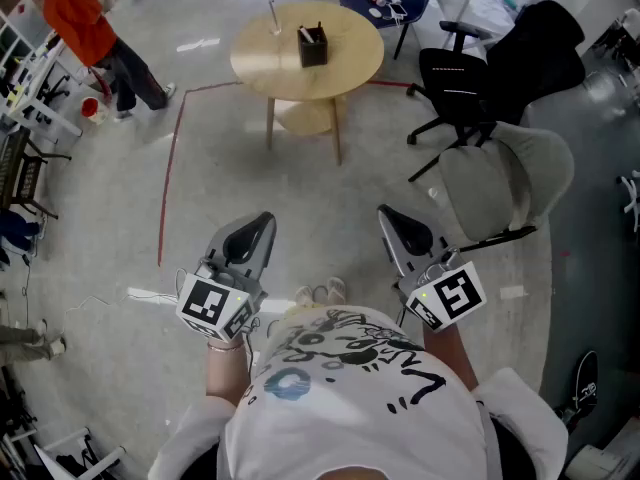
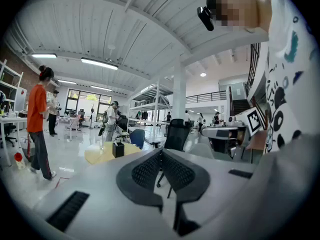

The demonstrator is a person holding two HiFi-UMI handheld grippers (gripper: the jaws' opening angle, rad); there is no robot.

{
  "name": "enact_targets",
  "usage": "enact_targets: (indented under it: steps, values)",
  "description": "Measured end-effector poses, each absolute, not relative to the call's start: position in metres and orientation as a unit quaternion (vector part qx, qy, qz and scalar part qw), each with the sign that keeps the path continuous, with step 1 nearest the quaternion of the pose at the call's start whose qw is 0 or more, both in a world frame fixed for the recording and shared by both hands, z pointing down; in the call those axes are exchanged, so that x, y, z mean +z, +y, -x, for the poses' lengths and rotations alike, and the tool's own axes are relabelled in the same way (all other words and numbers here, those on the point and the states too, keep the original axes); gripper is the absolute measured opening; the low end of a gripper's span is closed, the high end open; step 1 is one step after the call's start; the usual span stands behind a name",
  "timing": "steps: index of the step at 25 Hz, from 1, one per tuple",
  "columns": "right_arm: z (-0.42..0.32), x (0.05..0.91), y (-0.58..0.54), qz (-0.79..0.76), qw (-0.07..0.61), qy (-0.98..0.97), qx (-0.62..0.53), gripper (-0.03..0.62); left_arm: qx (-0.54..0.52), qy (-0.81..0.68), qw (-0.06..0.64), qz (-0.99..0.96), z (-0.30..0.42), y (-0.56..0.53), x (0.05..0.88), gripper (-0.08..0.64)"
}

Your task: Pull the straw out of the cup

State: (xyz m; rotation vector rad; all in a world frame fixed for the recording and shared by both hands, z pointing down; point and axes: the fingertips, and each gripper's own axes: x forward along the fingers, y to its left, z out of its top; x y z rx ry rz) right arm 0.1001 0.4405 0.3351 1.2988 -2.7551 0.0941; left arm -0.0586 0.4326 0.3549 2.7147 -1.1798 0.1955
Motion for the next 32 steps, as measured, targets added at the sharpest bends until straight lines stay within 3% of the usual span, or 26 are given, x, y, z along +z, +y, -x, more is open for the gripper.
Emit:
enact_targets:
  steps: [21,32]
  values:
    - [-0.146,0.364,0.398,-0.406,0.045,-0.91,0.072,0.028,0.082,-0.405,0.112,-0.904,0.017,0.407,0.38,0.025]
    - [-0.13,0.356,0.286,-0.411,0.021,-0.909,0.067,0.029,0.068,-0.389,0.101,-0.913,0.025,0.275,0.374,0.025]
